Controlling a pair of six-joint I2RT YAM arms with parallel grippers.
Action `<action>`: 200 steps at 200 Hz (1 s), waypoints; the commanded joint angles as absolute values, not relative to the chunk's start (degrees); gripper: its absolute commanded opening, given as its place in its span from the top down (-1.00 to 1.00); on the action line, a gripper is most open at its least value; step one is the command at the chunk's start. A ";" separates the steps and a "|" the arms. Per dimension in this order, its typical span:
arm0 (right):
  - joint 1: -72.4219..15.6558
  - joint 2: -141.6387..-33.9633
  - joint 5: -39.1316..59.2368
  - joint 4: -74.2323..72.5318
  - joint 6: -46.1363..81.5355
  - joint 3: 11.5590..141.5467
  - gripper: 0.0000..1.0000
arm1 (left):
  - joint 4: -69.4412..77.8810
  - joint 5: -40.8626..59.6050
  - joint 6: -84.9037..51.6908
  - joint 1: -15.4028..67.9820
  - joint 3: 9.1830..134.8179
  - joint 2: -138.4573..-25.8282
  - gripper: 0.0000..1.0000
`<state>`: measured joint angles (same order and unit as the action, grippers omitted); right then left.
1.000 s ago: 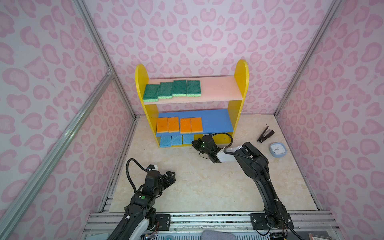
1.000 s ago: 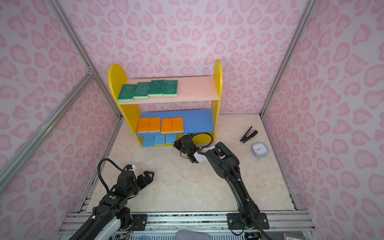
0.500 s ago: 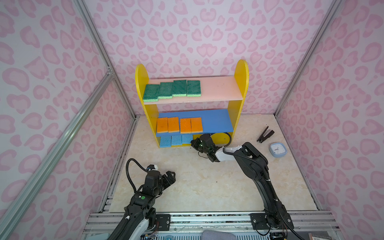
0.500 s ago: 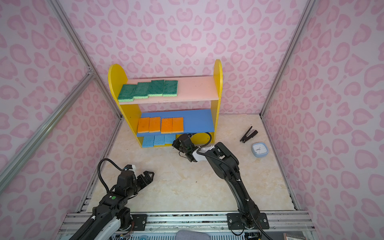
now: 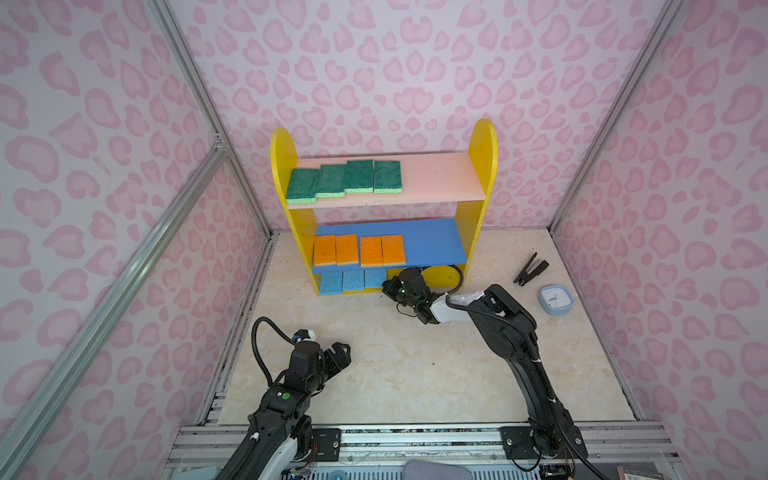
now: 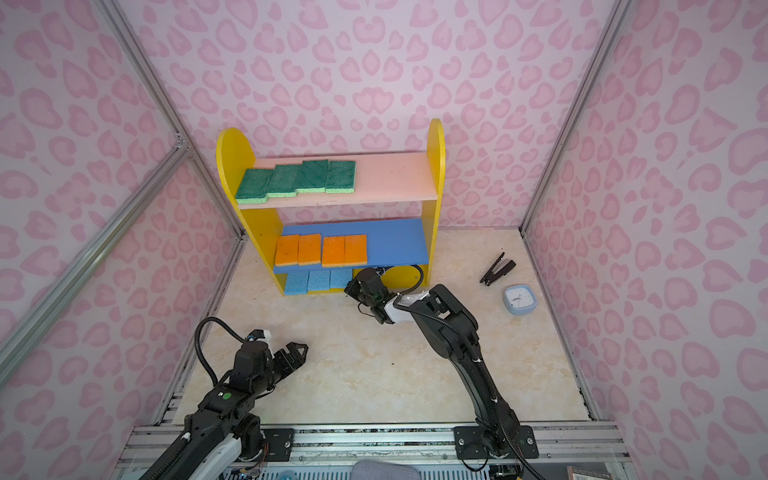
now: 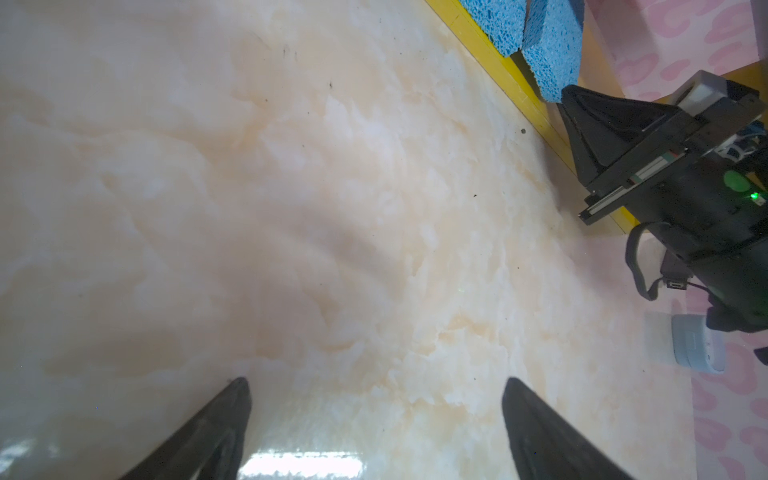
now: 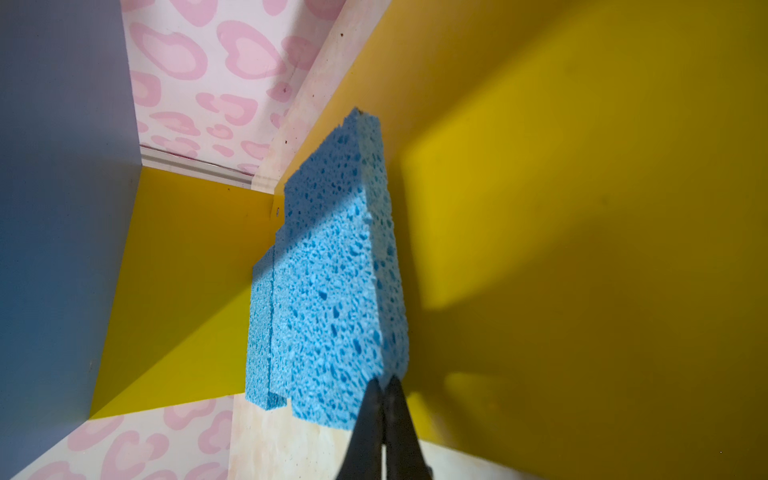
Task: Place and organize the cleaning sponges onto the shelf
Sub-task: 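Lower the blue sponge upright against the shelf base next to the others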
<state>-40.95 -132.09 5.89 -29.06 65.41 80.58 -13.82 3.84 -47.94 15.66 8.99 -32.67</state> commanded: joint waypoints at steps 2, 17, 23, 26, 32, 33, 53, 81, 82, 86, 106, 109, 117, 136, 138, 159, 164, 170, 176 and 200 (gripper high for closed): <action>-40.97 -131.92 4.87 -28.41 64.36 80.41 0.99 | -14.07 3.50 -47.37 15.59 9.10 -32.57 -0.91; -40.96 -132.25 5.25 -27.89 64.25 81.06 0.99 | -14.07 3.45 -47.43 15.56 9.10 -32.62 -0.91; -40.96 -132.57 5.41 -27.71 64.24 81.37 0.99 | -14.11 3.41 -47.37 15.63 9.06 -32.65 -0.91; -41.02 -132.61 5.43 -27.62 64.24 81.44 0.99 | -14.13 3.38 -47.40 15.57 9.10 -32.62 -0.91; -41.08 -132.73 5.53 -27.47 64.24 81.69 0.99 | -14.11 3.42 -47.40 15.56 9.10 -32.65 -0.91; -41.06 -132.81 5.53 -27.40 64.24 81.72 0.99 | -14.09 3.42 -47.43 15.56 9.12 -32.67 -0.91; -41.22 -133.25 5.54 -26.51 63.94 82.41 0.94 | -14.16 3.40 -47.43 15.57 9.09 -32.45 -0.91; -41.22 -133.55 5.59 -26.19 63.68 82.87 0.91 | -14.17 3.25 -47.37 15.56 9.17 -32.63 -0.91; -41.18 -133.48 5.56 -26.10 63.66 82.97 0.91 | -14.16 3.25 -47.37 15.60 9.20 -32.62 -0.91; -41.26 -133.48 5.54 -25.91 63.56 83.09 0.90 | -14.13 3.25 -47.35 15.56 9.24 -32.61 -0.91; -41.22 -132.96 4.85 -25.18 62.98 82.93 0.84 | -14.32 3.10 -47.11 15.58 9.43 -32.72 -0.91; -41.22 -132.87 4.75 -25.06 62.95 82.92 0.82 | -14.37 3.09 -47.15 15.58 9.45 -32.70 -0.91; -41.22 -132.66 4.56 -24.90 62.93 82.79 0.80 | -14.35 3.08 -47.15 15.56 9.51 -32.74 -0.91; -40.96 -132.37 4.44 -24.85 62.99 82.31 0.80 | -14.34 3.25 -47.22 15.56 9.51 -32.70 -0.91; -40.91 -132.30 4.45 -24.95 62.97 82.17 0.80 | -14.35 3.25 -47.22 15.56 9.50 -32.70 -0.91; -40.70 -131.92 4.39 -25.22 63.07 81.57 0.81 | -14.44 3.25 -47.18 15.62 9.75 -32.78 -0.91; -40.64 -131.92 4.41 -25.10 63.02 81.61 0.81 | -14.43 3.25 -47.12 15.62 9.80 -32.78 -0.91; -40.70 -131.91 4.48 -24.98 62.89 81.62 0.81 | -14.47 3.25 -47.11 15.56 9.84 -32.89 -0.91; -40.69 -131.92 4.48 -24.96 62.93 81.54 0.81 | -14.38 3.25 -47.11 15.56 9.83 -32.87 -0.91; -40.72 -131.84 4.48 -24.81 62.84 81.73 0.81 | -14.45 3.25 -47.08 15.56 10.02 -33.09 -0.91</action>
